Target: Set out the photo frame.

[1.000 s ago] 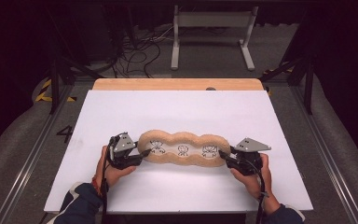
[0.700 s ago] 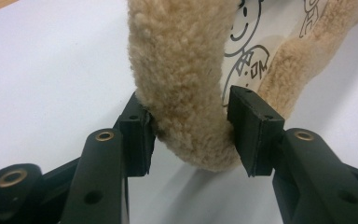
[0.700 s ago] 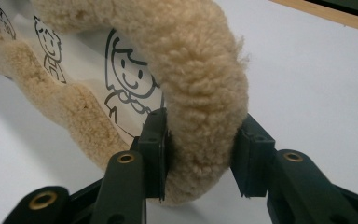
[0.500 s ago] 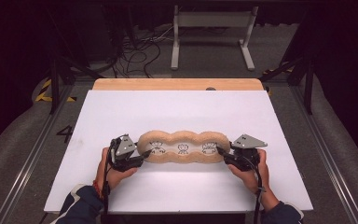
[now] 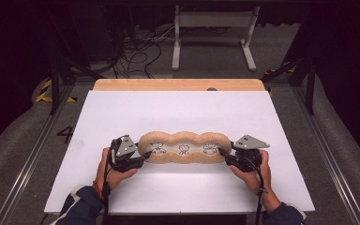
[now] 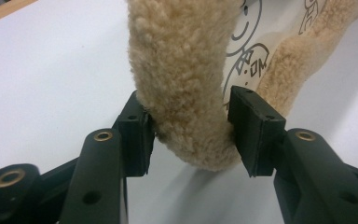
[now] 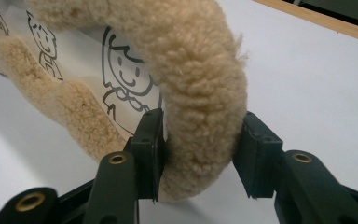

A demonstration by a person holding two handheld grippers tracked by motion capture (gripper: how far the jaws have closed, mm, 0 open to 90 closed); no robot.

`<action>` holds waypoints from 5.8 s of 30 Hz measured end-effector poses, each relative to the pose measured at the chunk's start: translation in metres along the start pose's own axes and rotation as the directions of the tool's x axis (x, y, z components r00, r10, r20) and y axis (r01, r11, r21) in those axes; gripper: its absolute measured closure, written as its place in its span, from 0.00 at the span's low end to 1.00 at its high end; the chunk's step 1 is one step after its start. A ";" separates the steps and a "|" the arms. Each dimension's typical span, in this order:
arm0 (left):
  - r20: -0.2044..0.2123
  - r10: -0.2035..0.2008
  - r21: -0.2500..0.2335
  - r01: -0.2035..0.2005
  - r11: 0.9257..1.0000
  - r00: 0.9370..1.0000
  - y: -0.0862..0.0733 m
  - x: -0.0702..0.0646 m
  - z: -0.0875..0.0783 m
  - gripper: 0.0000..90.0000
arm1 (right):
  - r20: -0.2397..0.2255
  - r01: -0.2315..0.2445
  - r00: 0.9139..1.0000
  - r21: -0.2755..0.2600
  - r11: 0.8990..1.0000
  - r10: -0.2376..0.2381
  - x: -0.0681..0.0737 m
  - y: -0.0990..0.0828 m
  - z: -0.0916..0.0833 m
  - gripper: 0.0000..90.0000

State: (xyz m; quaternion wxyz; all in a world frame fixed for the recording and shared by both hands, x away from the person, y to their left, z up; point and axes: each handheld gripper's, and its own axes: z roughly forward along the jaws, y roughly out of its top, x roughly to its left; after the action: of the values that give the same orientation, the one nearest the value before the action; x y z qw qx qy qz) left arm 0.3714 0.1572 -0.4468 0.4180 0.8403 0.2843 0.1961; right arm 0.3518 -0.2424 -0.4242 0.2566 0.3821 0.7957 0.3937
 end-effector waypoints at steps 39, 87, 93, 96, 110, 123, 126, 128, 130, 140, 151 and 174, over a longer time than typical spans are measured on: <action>0.004 0.009 -0.010 -0.009 1.000 1.000 -0.009 0.013 -0.015 0.08 | 0.010 0.050 0.999 0.033 0.998 -0.050 -0.009 -0.004 -0.014 0.08; -0.044 -0.003 0.001 0.003 1.000 0.999 -0.045 0.024 -0.057 0.09 | 0.050 0.098 0.993 0.080 0.992 -0.102 -0.017 -0.031 -0.039 0.13; -0.050 -0.016 0.000 0.016 1.000 0.999 -0.052 0.026 -0.064 0.09 | 0.060 0.095 0.993 0.088 0.992 -0.101 -0.018 -0.036 -0.042 0.12; -0.055 -0.013 0.007 0.014 1.000 0.998 -0.056 0.027 -0.068 0.09 | 0.065 0.091 0.993 0.091 0.992 -0.097 -0.020 -0.039 -0.045 0.12; -0.075 -0.032 0.029 0.034 0.999 0.997 -0.075 0.032 -0.084 0.08 | 0.078 0.074 0.994 0.082 0.994 -0.080 -0.022 -0.051 -0.053 0.11; -0.091 -0.045 0.040 0.049 0.998 0.995 -0.092 0.035 -0.098 0.08 | 0.112 0.052 0.992 0.073 0.996 -0.060 -0.024 -0.068 -0.065 0.11; -0.096 -0.051 0.043 0.055 0.998 0.994 -0.096 0.035 -0.101 0.08 | 0.129 0.051 0.990 0.066 0.997 -0.059 -0.024 -0.072 -0.069 0.11; -0.099 -0.057 0.039 0.061 0.997 0.993 -0.098 0.036 -0.104 0.08 | 0.134 0.047 0.989 0.064 0.997 -0.056 -0.024 -0.075 -0.072 0.11; -0.101 -0.064 0.029 0.067 0.997 0.993 -0.099 0.035 -0.106 0.08 | 0.134 0.035 0.990 0.058 0.998 -0.042 -0.025 -0.080 -0.075 0.11; -0.107 -0.077 0.032 0.080 0.996 0.991 -0.103 0.033 -0.108 0.09 | 0.159 -0.011 0.987 0.036 0.999 0.006 -0.029 -0.098 -0.089 0.11; -0.077 -0.099 0.004 0.100 0.995 0.992 -0.103 0.031 -0.108 0.09 | 0.180 -0.066 0.981 -0.003 0.998 0.065 -0.036 -0.111 -0.100 0.10; -0.076 -0.081 0.015 0.082 0.997 0.994 -0.103 0.027 -0.107 0.09 | 0.186 -0.033 0.982 0.022 0.999 0.029 -0.030 -0.107 -0.096 0.10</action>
State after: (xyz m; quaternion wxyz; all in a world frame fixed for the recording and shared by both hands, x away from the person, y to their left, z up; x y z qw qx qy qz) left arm 0.2993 0.2883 -0.4671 0.4070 0.8236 0.3357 0.2081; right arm 0.2578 -0.3509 -0.4558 0.3185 0.4326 0.7673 0.3503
